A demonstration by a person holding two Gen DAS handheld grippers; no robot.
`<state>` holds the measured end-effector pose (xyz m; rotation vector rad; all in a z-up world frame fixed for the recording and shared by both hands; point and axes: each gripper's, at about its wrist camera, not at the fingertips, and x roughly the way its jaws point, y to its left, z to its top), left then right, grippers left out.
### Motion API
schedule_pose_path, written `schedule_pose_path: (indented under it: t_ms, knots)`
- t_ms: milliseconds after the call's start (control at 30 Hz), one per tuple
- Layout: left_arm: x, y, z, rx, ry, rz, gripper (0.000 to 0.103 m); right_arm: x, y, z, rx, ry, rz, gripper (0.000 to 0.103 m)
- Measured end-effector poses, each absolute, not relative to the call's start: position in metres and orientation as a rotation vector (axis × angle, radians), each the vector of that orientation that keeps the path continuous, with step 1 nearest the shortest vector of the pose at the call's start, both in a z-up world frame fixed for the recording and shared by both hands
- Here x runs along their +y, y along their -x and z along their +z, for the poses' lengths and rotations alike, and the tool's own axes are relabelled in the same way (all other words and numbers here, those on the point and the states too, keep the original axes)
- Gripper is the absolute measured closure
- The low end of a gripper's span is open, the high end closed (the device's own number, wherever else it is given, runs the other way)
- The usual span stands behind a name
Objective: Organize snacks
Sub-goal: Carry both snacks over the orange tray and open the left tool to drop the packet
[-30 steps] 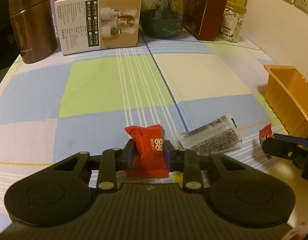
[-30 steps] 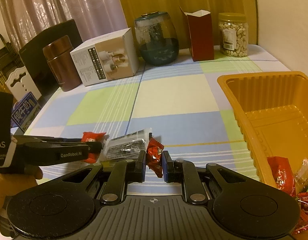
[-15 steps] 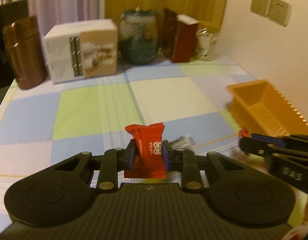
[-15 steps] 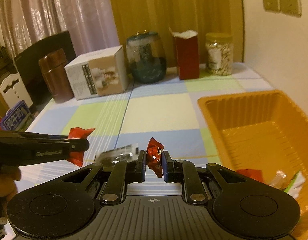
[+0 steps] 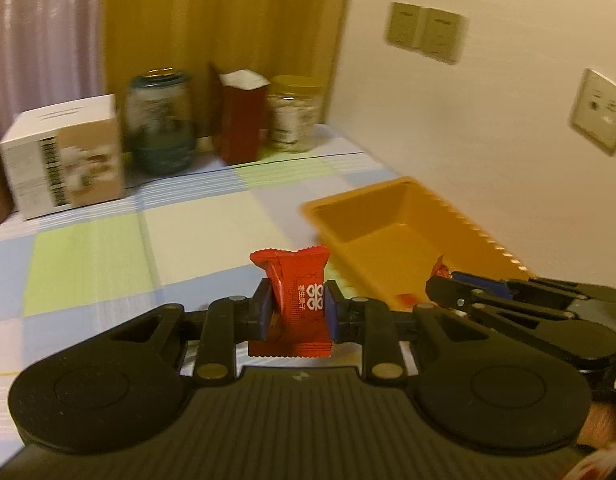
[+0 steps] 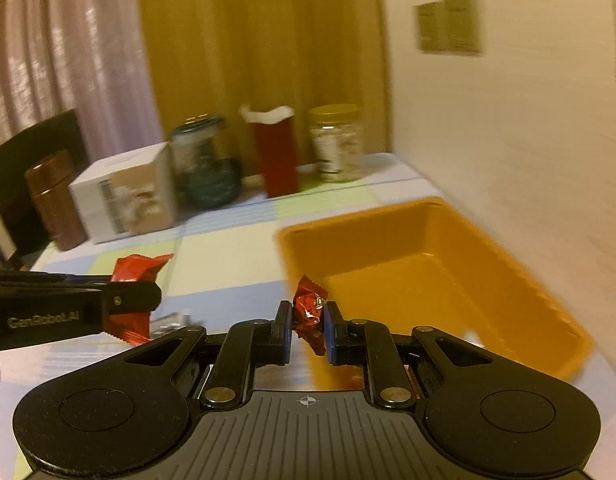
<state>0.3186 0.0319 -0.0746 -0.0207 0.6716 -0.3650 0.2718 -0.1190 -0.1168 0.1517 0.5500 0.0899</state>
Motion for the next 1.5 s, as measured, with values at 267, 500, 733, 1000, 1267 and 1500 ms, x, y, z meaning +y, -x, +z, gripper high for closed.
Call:
schedule_pose_path:
  t_ms: [267,500,733,1000,1267,1500]
  knots:
    - [-0.018,-0.315,-0.068,0.654,0.016,-0.456,0.080,-0.172,-0.246,-0.113,0.514,-0.174,-0.072,0.086]
    - [-0.054,-0.316,-0.069,0.653,0.011,-0.512,0.080,-0.206,-0.232,-0.113,0.489,-0.187,-0.163,0.086]
    - [-0.080,-0.318,-0.084,0.688,-0.019,-0.545,0.080,-0.226,-0.232,-0.117,0.503,-0.211,-0.190,0.086]
    - [-0.090,-0.326,-0.093,0.712,-0.026,-0.546,0.080,-0.231,-0.236,-0.121,0.515,-0.220,-0.190,0.086]
    - [-0.093,-0.330,-0.096,0.716,-0.026,-0.543,0.080,-0.231,-0.240,-0.123,0.519,-0.225,-0.191,0.086]
    - [-0.095,-0.335,-0.103,0.721,-0.036,-0.535,0.063,-0.232,-0.242,-0.124,0.528,-0.235,-0.188,0.086]
